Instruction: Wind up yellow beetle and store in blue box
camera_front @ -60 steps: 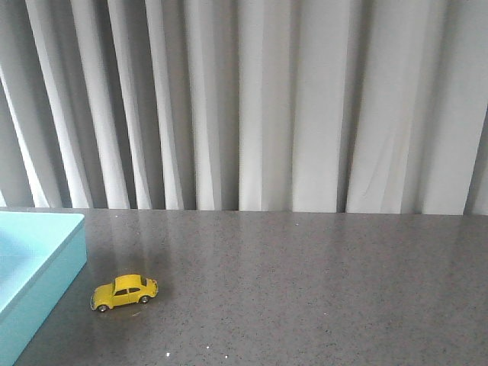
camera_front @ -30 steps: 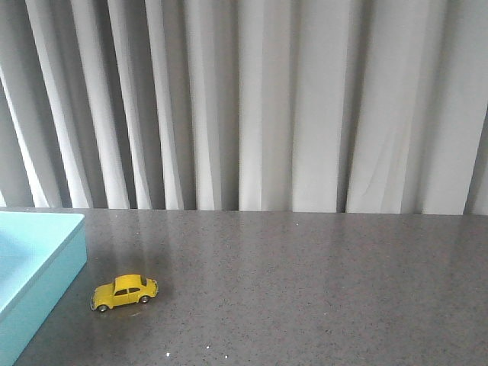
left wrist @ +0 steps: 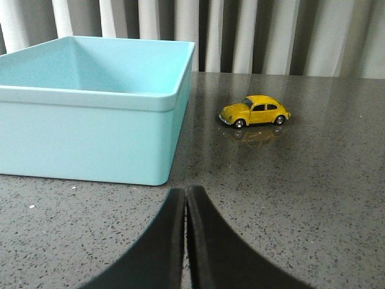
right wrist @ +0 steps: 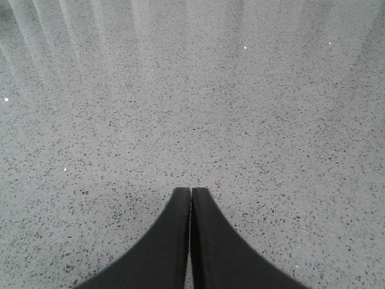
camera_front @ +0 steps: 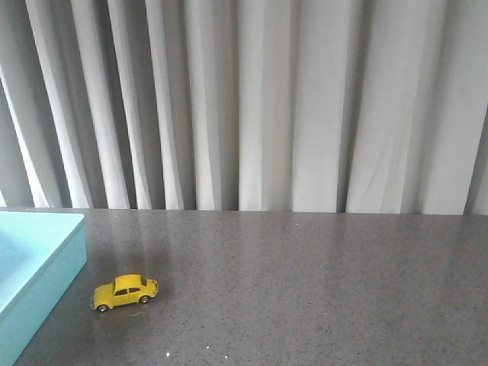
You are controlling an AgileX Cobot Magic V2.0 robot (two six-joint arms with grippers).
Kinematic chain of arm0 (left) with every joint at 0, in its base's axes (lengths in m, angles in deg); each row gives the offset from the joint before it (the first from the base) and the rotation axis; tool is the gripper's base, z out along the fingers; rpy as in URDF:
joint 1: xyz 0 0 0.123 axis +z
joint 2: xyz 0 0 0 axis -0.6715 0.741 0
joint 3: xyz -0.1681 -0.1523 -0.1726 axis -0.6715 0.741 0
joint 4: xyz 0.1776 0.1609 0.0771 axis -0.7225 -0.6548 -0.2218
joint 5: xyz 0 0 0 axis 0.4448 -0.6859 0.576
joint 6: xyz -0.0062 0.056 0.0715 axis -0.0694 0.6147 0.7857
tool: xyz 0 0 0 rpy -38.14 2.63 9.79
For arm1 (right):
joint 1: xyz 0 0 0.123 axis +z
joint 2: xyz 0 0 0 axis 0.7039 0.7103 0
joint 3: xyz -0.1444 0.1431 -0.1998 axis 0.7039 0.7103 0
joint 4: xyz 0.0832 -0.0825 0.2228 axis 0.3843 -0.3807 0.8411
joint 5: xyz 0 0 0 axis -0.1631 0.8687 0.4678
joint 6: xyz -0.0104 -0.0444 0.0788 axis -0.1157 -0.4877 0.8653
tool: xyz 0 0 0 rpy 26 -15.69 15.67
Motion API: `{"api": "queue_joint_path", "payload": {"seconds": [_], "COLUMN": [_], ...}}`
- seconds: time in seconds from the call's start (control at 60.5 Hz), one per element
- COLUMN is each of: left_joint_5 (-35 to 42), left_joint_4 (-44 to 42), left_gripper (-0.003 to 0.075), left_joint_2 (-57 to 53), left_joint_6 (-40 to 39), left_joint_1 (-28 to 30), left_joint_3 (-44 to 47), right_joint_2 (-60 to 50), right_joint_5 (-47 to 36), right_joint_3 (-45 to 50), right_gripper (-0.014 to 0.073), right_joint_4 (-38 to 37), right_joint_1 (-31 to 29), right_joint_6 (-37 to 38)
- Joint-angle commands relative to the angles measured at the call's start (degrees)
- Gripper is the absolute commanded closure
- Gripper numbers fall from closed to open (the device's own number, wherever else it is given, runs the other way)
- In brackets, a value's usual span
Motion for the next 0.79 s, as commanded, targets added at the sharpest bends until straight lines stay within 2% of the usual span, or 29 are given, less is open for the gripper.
{"api": "queue_joint_path", "payload": {"seconds": [0.0,0.232,0.347,0.612,0.777], "left_joint_5": [4.57,6.06,9.22,18.62,20.48], "left_joint_4": [0.22,0.28,0.86,15.72,18.71], "left_gripper": [0.0726,0.0726,0.0726,0.0726,0.0726], "left_joint_2": [0.21,0.19,0.19,0.19,0.19], "left_joint_6": [-0.45,-0.45,-0.76,-8.47,-8.53], "left_joint_1": [-0.41,-0.41,-0.41,-0.41,-0.41], "left_joint_3": [-0.83,-0.83,-0.83,-0.83,-1.90], "right_joint_2": [0.13,0.13,0.13,0.13,0.13], "right_joint_5": [-3.17,-3.17,-3.17,-3.17,-3.18], "right_joint_3": [-1.43,-1.43,-1.43,-1.43,-1.43], "right_gripper": [0.0599,0.0599,0.0599,0.0599,0.0599], "right_joint_4": [-0.19,-0.19,-0.19,-0.19,-0.19], "right_joint_1": [-0.10,-0.10,-0.10,-0.10,-0.10], "right_joint_6": [-0.12,-0.12,-0.12,-0.12,-0.12]}}
